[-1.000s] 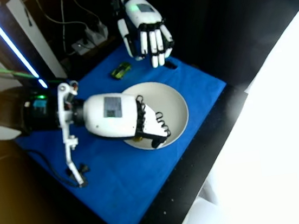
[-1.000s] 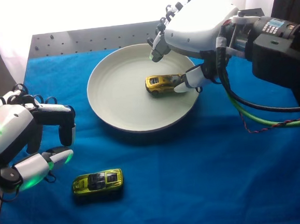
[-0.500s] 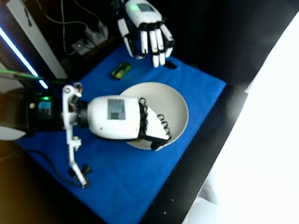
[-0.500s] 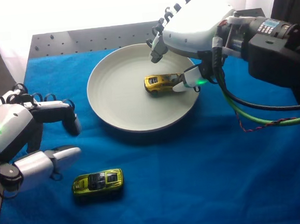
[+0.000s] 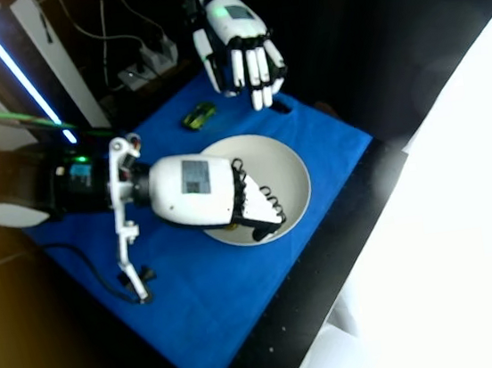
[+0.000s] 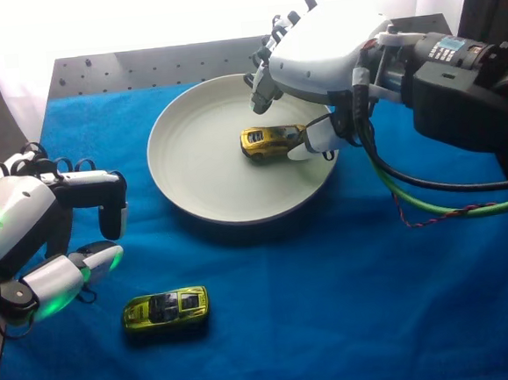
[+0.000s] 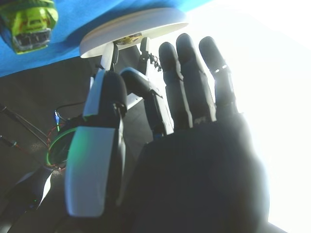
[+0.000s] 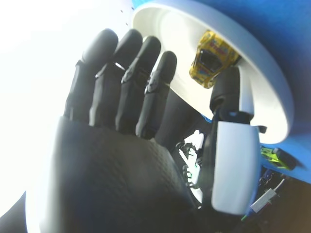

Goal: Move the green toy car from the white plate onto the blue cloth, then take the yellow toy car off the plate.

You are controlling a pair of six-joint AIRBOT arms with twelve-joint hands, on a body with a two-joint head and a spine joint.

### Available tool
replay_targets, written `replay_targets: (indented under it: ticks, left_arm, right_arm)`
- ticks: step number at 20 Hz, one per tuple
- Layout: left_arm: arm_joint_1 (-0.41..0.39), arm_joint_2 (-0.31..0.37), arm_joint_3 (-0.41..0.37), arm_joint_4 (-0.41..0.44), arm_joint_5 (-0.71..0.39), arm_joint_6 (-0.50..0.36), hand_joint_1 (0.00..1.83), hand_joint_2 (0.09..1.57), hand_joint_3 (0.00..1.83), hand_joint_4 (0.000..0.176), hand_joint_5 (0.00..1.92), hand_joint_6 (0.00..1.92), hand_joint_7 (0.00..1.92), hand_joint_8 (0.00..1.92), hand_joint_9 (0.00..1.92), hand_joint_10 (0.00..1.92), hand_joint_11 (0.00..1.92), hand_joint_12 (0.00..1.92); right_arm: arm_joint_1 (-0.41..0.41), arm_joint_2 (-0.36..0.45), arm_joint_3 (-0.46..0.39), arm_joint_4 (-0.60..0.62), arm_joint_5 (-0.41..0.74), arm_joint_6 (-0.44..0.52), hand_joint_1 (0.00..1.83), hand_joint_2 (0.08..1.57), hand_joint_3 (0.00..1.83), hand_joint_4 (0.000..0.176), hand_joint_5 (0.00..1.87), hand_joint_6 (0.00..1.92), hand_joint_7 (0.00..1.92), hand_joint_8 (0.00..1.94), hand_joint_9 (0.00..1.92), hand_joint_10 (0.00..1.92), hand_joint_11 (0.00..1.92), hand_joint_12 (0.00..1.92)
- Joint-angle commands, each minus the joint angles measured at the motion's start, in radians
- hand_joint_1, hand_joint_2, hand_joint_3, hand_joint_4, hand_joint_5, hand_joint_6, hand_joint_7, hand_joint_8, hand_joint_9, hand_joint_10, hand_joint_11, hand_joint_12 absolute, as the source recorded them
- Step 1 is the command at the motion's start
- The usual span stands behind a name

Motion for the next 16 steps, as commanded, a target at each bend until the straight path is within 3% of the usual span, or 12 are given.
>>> replay_targets:
  ticks: [1, 2, 3, 4, 6, 8, 11, 12, 13, 14, 15, 16]
  left_arm:
    - [-0.006, -0.004, -0.002, 0.02, -0.12, -0.006, 0.78, 1.33, 0.0, 0.176, 0.57, 1.57, 0.62, 0.01, 0.53, 0.1, 0.0, 1.4]
    - [-0.006, -0.004, -0.002, 0.02, -0.12, -0.007, 0.77, 1.33, 0.0, 0.176, 0.57, 1.58, 0.61, 0.01, 0.52, 0.11, 0.0, 1.39]
    - [-0.006, -0.004, -0.002, 0.02, -0.12, -0.007, 0.78, 1.33, 0.0, 0.176, 0.58, 1.56, 0.62, 0.01, 0.52, 0.11, 0.0, 1.38]
    - [-0.006, -0.004, -0.002, 0.02, -0.12, -0.008, 0.78, 1.33, 0.0, 0.176, 0.58, 1.56, 0.63, 0.01, 0.52, 0.11, 0.0, 1.38]
    - [-0.006, -0.004, -0.002, 0.02, -0.122, -0.01, 0.79, 1.32, 0.0, 0.176, 0.59, 1.55, 0.63, 0.01, 0.51, 0.13, 0.0, 1.35]
    - [-0.006, -0.004, -0.002, 0.021, -0.122, -0.012, 0.79, 1.32, 0.0, 0.176, 0.59, 1.55, 0.64, 0.01, 0.51, 0.14, 0.0, 1.32]
    - [-0.006, -0.004, -0.001, 0.021, -0.123, -0.013, 0.8, 1.32, 0.0, 0.176, 0.6, 1.54, 0.65, 0.01, 0.5, 0.15, 0.0, 1.3]
    - [-0.006, -0.004, -0.001, 0.021, -0.123, -0.014, 0.8, 1.32, 0.0, 0.176, 0.6, 1.54, 0.65, 0.01, 0.49, 0.15, 0.0, 1.28]
    - [-0.006, -0.004, -0.001, 0.021, -0.123, -0.014, 0.8, 1.32, 0.0, 0.176, 0.6, 1.54, 0.66, 0.02, 0.49, 0.15, 0.0, 1.27]
    - [-0.006, -0.004, -0.001, 0.021, -0.123, -0.015, 0.8, 1.32, 0.0, 0.176, 0.6, 1.54, 0.66, 0.01, 0.48, 0.14, 0.0, 1.24]
    - [-0.006, -0.005, -0.001, 0.021, -0.123, -0.015, 0.8, 1.32, 0.0, 0.176, 0.6, 1.54, 0.66, 0.02, 0.5, 0.16, 0.0, 1.27]
    - [-0.006, -0.005, -0.001, 0.021, -0.123, -0.016, 0.81, 1.31, 0.0, 0.176, 0.61, 1.53, 0.67, 0.02, 0.51, 0.17, 0.0, 1.3]
  right_arm:
    - [0.012, -0.005, 0.005, -0.003, 0.096, -0.006, 1.02, 0.98, 0.0, 0.0, 0.85, 0.0, 0.65, 0.64, 0.45, 1.14, 0.26, 1.78]
    - [0.011, -0.006, 0.007, -0.004, 0.093, -0.006, 1.02, 0.99, 0.0, 0.0, 0.86, 0.0, 0.66, 0.53, 0.45, 1.06, 0.24, 1.76]
    - [0.011, -0.009, 0.009, -0.005, 0.088, -0.006, 1.03, 0.99, 0.0, 0.0, 0.86, 0.0, 0.71, 0.57, 0.49, 1.16, 0.3, 1.81]
    - [0.011, -0.012, 0.012, -0.008, 0.083, -0.006, 1.02, 1.0, 0.0, 0.0, 0.83, 0.0, 0.7, 0.47, 0.48, 1.06, 0.28, 1.75]
    - [0.01, -0.02, 0.019, -0.011, 0.07, -0.006, 1.04, 1.02, 0.0, 0.0, 0.83, 0.0, 0.73, 0.77, 0.58, 1.3, 0.48, 1.84]
    - [0.01, -0.024, 0.024, -0.013, 0.064, -0.006, 1.04, 1.03, 0.0, 0.0, 0.87, 0.01, 0.72, 0.86, 0.6, 1.34, 0.52, 1.87]
    - [0.01, -0.025, 0.026, -0.013, 0.062, -0.006, 1.05, 1.08, 0.0, 0.0, 0.89, 0.0, 0.78, 0.5, 0.59, 1.07, 0.4, 1.77]
    - [0.01, -0.025, 0.026, -0.013, 0.062, -0.006, 1.13, 1.12, 0.01, 0.0, 0.94, 0.81, 0.87, 0.36, 0.64, 0.93, 0.39, 1.71]
    - [0.01, -0.025, 0.026, -0.013, 0.062, -0.006, 1.2, 1.14, 0.01, 0.0, 1.0, 0.89, 0.82, 1.1, 0.66, 1.05, 0.45, 1.78]
    - [0.01, -0.025, 0.026, -0.013, 0.062, -0.006, 1.21, 1.17, 0.0, 0.0, 1.0, 0.95, 0.77, 1.3, 0.63, 1.14, 0.45, 1.83]
    - [0.01, -0.025, 0.026, -0.013, 0.062, -0.006, 1.23, 1.18, 0.0, 0.0, 0.97, 0.85, 0.77, 1.47, 0.66, 1.42, 0.56, 1.9]
    - [0.01, -0.025, 0.026, -0.012, 0.062, -0.006, 1.22, 1.21, 0.0, 0.0, 0.89, 0.88, 0.76, 1.58, 0.69, 1.7, 0.69, 1.92]
